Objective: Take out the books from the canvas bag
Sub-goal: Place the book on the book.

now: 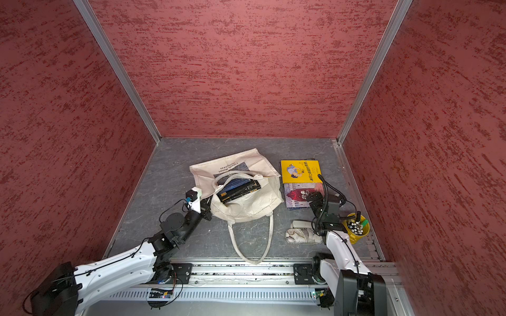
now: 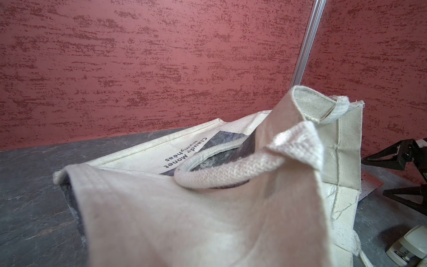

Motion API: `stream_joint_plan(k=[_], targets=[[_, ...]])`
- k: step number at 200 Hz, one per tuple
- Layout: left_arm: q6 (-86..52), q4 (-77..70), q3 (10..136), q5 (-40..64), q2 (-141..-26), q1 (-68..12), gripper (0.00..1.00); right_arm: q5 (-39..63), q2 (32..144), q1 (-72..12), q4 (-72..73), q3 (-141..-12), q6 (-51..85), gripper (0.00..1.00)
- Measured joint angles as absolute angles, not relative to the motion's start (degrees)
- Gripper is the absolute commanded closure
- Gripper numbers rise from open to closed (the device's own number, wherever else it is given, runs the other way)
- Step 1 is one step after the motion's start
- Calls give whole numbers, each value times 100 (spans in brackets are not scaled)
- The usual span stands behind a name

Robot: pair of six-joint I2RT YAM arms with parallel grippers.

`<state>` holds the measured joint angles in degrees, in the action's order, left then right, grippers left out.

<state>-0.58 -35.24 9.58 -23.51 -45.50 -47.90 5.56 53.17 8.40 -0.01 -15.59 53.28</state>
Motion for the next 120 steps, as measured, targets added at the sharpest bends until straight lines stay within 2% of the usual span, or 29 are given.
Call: stream_joint_plan(k=[81,101,120], targets=[[-67,-3579,958,-2346,-4587,-4790,100,1188,3426,768,-276,-1640,5334,1],[-75,-3597,958,-2344,-4602,-4790,100,1280,3096,504,-226,-1634,5435,1],[-78,-3649,958,-2342,-4648,-4790,100,1131,2956,-121,-134,-1634,5502,1]])
